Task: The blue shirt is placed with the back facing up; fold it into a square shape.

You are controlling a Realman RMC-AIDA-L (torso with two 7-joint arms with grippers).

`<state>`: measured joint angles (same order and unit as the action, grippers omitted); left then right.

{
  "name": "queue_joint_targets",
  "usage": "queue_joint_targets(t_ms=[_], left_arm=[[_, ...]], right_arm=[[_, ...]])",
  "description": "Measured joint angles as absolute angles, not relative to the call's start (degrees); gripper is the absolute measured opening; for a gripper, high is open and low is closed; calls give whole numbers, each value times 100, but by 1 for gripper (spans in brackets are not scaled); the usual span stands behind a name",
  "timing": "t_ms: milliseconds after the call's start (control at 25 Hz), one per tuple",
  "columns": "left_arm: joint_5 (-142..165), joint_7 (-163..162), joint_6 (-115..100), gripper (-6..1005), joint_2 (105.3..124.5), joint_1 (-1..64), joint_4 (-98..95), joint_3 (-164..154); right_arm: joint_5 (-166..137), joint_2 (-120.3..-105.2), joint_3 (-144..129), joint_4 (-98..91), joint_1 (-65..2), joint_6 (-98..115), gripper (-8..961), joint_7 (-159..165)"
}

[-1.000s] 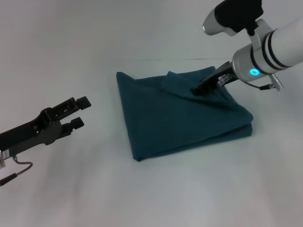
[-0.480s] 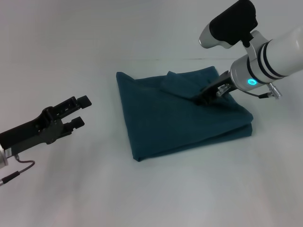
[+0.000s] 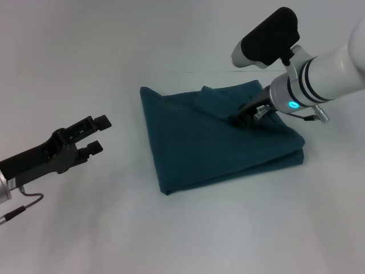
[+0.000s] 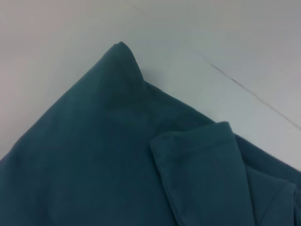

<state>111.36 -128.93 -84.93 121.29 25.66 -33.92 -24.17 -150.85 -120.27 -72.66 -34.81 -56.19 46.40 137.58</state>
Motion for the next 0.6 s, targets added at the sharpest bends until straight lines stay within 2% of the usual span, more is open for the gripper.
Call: queue_joint_targets(t_ms=[600], left_arm=[[11129,-12946,-8374,950,12130,2612,-3374,-2417]], right_arm=[[-14663,-12035,-7970,-3511,-5558,4077,356,13777]])
